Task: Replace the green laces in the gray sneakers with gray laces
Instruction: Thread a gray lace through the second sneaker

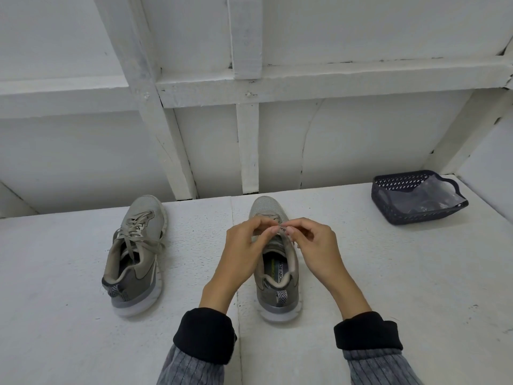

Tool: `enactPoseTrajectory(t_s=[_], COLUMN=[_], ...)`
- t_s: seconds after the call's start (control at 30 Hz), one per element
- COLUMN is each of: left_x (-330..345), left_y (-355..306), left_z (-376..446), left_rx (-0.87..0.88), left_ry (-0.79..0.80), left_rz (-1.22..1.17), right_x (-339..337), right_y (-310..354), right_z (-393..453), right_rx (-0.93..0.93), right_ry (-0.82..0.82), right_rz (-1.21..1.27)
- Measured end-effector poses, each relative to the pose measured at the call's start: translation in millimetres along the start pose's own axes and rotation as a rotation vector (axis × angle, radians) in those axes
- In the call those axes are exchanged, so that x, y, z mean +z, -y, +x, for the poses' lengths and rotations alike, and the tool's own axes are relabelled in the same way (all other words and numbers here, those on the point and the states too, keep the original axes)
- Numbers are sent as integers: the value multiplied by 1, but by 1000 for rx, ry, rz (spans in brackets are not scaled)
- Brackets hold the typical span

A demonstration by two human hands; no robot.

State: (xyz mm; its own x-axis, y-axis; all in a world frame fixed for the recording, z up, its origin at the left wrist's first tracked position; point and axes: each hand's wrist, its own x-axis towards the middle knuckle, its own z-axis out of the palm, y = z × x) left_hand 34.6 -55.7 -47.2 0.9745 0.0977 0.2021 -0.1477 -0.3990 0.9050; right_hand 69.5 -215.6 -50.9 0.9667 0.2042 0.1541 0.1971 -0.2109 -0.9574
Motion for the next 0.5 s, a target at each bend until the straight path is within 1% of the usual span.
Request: enactPoseTrajectory(t_s=[0.1, 0.17, 0.23, 0.3, 0.43, 0.5], left_x=[4, 5, 7, 9, 18, 21], left_y=[0, 0, 3, 9, 20, 23], left_z=[-1, -2, -3, -3, -3, -3], left_rx=[-8, -30, -33, -11, 82, 103], left_ry=[-65, -118, -134, -116, -109, -127], left_rz=[14, 42, 96, 170, 366, 408], right_x=[4, 3, 2, 3, 1, -1], right_y=[0, -5, -11, -18, -24, -26], right_z=[-2, -2, -2, -3, -5, -5], right_rx=[13, 24, 42, 72, 84, 85], right_ry=[-85, -135, -106, -58, -69, -48], right_rz=[30, -37, -148, -235, -278, -286])
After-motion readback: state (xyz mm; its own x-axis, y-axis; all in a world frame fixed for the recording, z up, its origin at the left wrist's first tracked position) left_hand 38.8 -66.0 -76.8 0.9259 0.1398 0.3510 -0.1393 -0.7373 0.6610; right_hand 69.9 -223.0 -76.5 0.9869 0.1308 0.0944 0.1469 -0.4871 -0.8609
